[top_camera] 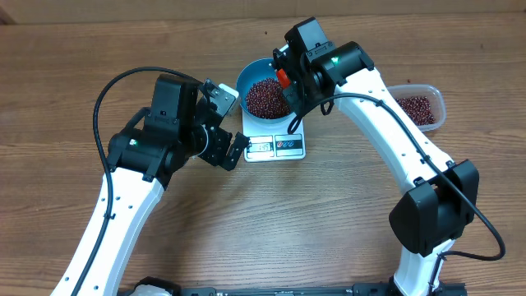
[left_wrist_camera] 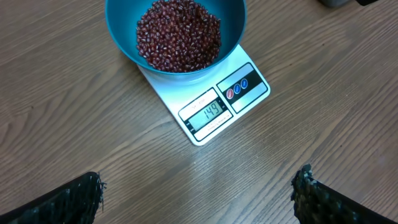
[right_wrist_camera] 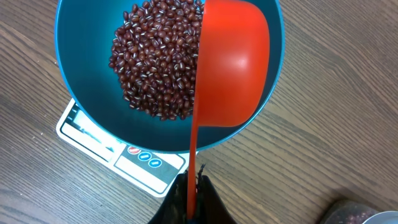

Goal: Scoop item into bowl and weigh 150g on scale
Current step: 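Tilt the scoop gradually with the right gripper, adding beans to bowl, then move the scoop with the right gripper back to the bean tub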

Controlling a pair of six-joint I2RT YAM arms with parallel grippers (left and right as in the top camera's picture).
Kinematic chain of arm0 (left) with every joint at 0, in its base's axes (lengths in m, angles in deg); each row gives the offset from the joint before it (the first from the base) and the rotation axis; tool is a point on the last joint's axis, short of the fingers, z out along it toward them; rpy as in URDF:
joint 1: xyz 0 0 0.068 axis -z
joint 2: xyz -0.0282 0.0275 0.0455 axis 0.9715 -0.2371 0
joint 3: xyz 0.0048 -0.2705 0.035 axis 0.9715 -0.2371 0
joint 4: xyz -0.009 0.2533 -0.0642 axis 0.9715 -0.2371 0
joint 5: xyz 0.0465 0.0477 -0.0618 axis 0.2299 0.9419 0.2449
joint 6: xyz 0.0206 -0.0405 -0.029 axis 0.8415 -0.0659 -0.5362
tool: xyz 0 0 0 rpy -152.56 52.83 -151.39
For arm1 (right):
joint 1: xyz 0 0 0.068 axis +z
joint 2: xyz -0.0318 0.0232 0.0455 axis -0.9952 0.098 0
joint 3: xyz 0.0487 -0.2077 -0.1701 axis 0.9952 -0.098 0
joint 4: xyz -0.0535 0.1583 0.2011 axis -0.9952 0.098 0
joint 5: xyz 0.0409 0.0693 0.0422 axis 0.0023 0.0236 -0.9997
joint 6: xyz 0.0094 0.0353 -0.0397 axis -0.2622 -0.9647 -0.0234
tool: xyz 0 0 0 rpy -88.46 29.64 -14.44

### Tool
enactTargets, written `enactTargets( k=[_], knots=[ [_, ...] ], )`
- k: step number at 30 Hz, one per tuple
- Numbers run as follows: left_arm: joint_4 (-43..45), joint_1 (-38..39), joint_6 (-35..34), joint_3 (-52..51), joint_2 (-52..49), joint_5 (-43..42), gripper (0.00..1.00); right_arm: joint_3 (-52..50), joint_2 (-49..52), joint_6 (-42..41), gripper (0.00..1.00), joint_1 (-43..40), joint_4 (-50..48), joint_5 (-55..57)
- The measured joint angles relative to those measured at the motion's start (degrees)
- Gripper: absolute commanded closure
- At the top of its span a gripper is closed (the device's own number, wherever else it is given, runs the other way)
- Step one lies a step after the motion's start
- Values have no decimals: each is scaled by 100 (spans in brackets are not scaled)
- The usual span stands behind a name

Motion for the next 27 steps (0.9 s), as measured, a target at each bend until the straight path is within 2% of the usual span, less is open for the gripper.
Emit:
enactTargets(
  k=[9, 14, 20, 27],
  knots=[
    [0, 0, -2, 0, 0, 0, 0, 0, 0, 0, 96, -4, 2, -28],
    [0, 0, 0, 0, 0, 0, 0, 0, 0, -7, 96, -129, 0, -509],
    [0, 2, -2, 0, 0, 0, 0, 0, -310, -11, 96, -800, 31, -1567],
    [0, 2, -2, 0, 0, 0, 0, 57, -1231, -26, 96, -2004, 527, -2682]
  ],
)
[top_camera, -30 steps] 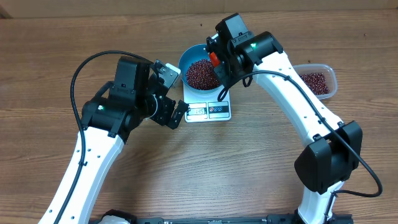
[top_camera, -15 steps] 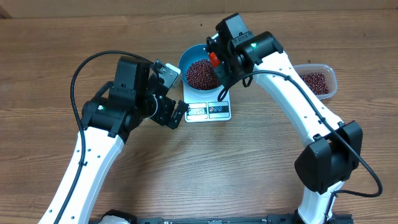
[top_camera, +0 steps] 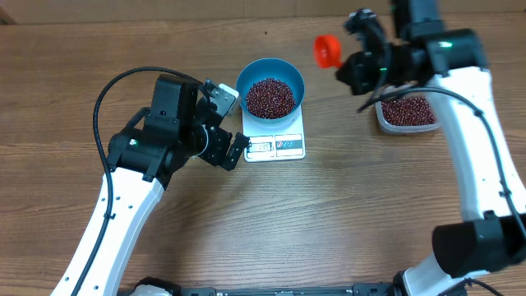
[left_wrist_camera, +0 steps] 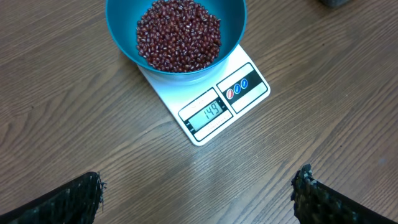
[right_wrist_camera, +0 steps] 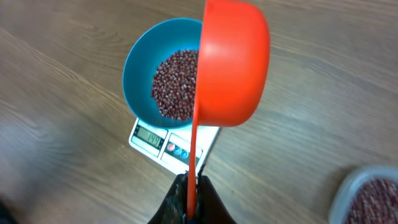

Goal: Scoop item into bowl and weigh 150g on scale
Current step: 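Move the scoop with the right gripper back to the bean tub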

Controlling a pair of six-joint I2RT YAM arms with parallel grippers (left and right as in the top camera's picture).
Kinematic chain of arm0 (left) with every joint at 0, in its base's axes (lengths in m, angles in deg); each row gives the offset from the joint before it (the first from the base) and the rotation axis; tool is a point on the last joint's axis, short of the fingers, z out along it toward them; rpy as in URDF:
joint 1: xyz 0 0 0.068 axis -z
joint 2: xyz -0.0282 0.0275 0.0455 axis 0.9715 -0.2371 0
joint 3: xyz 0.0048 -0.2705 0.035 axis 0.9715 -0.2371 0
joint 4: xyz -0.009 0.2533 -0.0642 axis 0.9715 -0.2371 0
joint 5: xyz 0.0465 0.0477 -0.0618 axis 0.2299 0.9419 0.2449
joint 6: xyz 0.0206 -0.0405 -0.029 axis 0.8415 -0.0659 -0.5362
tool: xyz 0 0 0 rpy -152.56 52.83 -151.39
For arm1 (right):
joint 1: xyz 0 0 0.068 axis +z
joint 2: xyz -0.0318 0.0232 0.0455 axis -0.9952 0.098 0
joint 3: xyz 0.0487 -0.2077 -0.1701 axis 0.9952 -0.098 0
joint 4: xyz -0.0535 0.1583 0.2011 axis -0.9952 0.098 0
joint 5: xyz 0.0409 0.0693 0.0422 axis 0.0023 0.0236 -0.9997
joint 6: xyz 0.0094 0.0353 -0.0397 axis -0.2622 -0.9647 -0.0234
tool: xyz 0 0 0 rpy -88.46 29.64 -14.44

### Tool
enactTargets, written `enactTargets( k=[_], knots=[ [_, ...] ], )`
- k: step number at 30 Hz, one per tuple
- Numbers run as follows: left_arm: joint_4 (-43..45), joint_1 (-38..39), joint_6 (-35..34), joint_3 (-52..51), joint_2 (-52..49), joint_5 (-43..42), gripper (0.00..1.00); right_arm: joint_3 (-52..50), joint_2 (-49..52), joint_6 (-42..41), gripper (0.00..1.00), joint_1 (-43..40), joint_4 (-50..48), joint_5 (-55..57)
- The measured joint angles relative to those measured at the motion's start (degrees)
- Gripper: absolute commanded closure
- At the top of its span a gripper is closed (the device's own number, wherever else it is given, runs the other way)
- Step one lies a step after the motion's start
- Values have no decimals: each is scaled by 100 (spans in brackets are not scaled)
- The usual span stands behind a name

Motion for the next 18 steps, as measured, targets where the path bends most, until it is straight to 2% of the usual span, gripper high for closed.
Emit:
enactTargets(
  k=[6, 11, 18],
  knots=[
    [0, -2, 0, 0, 0, 0, 1, 28, -120, 0, 96, -1040, 614, -227],
    [0, 0, 0, 0, 0, 0, 0, 28, -120, -4, 96, -1746, 973, 57],
    [2, 0, 0, 0, 0, 0, 0, -557, -116, -2, 96, -1947, 833, 588]
  ],
)
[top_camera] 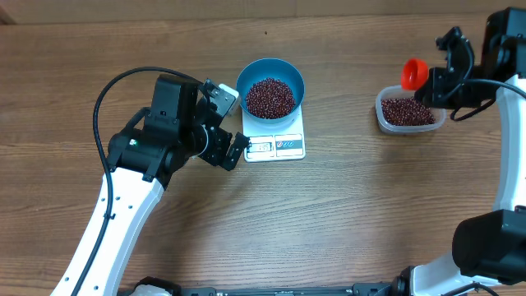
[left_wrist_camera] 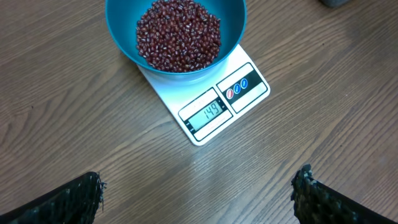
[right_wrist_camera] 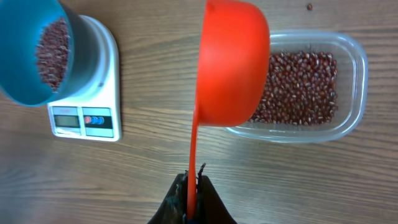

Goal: Scoop item into bowl and weigh 150g on scale
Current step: 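Move the scoop with the right gripper back to the bean tub, then dip the red scoop into the bean tub with the right gripper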

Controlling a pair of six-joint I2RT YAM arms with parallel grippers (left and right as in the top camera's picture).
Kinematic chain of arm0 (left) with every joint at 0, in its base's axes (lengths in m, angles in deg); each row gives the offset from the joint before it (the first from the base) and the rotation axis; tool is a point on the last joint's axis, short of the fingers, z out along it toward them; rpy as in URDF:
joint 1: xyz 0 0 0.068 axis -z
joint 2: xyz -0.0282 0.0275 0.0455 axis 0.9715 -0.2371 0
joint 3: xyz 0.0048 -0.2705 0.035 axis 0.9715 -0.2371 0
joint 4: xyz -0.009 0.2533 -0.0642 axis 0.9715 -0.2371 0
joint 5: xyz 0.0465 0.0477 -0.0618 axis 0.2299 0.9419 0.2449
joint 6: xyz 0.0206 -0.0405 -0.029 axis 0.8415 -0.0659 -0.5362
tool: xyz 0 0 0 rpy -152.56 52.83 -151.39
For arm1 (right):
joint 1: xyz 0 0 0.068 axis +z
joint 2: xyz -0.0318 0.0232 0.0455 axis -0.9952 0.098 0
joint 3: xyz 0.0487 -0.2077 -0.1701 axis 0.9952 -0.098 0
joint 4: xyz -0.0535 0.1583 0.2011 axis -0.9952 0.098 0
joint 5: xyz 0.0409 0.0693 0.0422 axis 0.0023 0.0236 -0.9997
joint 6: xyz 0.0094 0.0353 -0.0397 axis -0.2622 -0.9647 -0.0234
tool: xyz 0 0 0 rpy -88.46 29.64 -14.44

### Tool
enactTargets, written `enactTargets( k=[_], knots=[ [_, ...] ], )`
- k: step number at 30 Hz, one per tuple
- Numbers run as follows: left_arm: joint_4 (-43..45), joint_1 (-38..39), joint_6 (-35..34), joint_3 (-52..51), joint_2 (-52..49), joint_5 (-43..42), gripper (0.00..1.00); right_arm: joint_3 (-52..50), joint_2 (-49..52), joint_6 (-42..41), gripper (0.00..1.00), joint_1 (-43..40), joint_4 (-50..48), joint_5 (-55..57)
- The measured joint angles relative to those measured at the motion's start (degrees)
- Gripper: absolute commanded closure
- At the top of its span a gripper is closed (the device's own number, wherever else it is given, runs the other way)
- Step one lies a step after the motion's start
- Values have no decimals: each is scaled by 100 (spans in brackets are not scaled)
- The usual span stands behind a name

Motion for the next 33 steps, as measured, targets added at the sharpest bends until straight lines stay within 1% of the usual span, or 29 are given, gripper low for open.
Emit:
enactTargets(
  k=[10, 20, 33],
  knots=[
    [-2, 0, 2, 0, 0, 0, 1, -590, 363, 2, 96, 0, -286, 299],
    [-2, 0, 0, 0, 0, 0, 1, -1021, 378, -105, 96, -2, -660, 595],
    [-2, -2, 0, 0, 0, 0, 0, -1298, 658, -125, 96, -2, -1029, 610]
  ],
)
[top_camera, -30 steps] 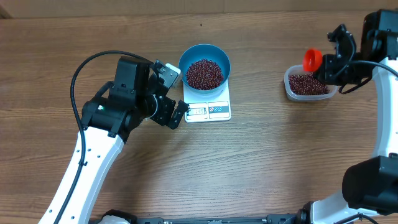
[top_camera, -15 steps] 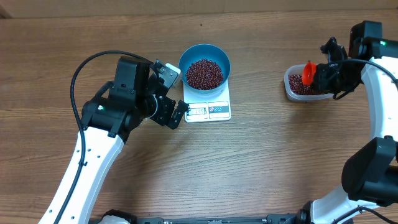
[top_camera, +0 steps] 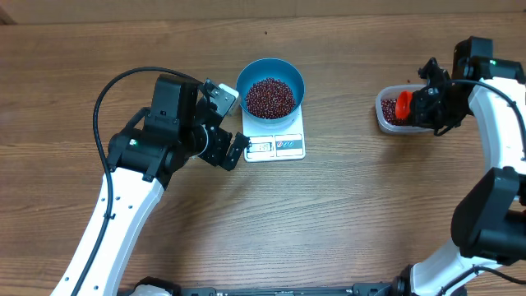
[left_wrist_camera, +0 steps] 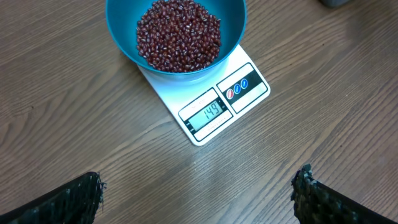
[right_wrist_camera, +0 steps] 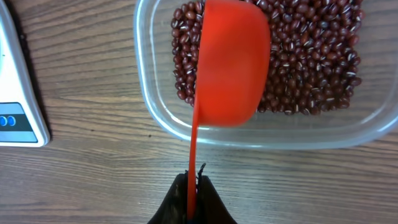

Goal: Scoop item into bowl and weigh 150g on scale
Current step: 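Dip the red scoop into the bean tub with the right gripper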

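A teal bowl (top_camera: pixel 270 85) heaped with red beans sits on the white scale (top_camera: pixel 275 145); in the left wrist view the scale's display (left_wrist_camera: pixel 207 113) reads 149. My right gripper (right_wrist_camera: pixel 193 183) is shut on the thin handle of the orange scoop (right_wrist_camera: pixel 230 62), whose cup sits edge-on over the clear plastic tub (right_wrist_camera: pixel 261 134) of red beans. In the overhead view the scoop (top_camera: pixel 403 106) is at the tub (top_camera: pixel 386 123) at the right. My left gripper (left_wrist_camera: pixel 199 193) is open above bare table, in front of the scale, holding nothing.
The wooden table (top_camera: pixel 329 214) stretches around the scale and tub. My left arm (top_camera: pixel 156 140) lies left of the scale. The scale's corner (right_wrist_camera: pixel 18 118) shows at the left edge of the right wrist view.
My right gripper has brought the scoop down from above the tub's left side to the beans inside the tub. The left gripper, bowl and the 149 reading have not changed.
The scoop first stood over the bowl on the scale, reading 149. Then my right gripper held it in the air right of the bowl, then beside the tub of beans, and now it is down in that tub. The left arm stayed still throughout.
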Controlling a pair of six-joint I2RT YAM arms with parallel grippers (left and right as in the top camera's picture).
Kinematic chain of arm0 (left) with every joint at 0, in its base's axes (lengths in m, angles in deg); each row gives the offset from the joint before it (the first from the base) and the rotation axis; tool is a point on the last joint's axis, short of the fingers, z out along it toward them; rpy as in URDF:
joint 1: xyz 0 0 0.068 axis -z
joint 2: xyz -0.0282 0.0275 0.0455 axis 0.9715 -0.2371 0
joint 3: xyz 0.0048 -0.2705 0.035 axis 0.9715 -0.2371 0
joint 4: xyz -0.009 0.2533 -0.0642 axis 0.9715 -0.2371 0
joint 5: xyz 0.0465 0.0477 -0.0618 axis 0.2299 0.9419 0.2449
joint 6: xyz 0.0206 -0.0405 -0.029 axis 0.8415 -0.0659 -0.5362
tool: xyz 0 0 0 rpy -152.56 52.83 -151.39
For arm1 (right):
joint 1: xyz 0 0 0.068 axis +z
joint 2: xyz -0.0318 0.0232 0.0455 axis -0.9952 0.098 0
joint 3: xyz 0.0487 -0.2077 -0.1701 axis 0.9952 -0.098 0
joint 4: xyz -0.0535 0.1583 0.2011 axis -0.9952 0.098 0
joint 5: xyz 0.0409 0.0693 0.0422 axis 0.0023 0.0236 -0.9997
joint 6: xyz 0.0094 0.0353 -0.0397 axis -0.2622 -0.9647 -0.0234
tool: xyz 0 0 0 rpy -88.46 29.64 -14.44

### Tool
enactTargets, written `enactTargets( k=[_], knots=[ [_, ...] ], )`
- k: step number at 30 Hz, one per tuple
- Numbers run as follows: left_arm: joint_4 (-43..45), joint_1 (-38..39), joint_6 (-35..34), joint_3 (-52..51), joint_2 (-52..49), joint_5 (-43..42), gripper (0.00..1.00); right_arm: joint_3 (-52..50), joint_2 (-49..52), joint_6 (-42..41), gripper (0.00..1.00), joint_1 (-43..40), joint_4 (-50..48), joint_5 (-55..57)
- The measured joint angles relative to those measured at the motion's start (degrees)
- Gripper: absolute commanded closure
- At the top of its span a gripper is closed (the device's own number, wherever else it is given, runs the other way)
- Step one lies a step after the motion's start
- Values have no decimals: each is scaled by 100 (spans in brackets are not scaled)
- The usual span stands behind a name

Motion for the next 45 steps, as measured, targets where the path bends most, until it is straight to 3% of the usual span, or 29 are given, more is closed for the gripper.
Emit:
enactTargets(
  k=[30, 40, 45],
  knots=[
    [0, 2, 0, 0, 0, 0, 0, -4, 494, 0, 96, 74, -125, -492],
    [0, 2, 0, 0, 0, 0, 0, 238, 498, 2, 96, -566, 166, -1137],
    [0, 0, 0, 0, 0, 0, 0, 702, 498, 264, 96, -761, 752, -1773]
  ],
)
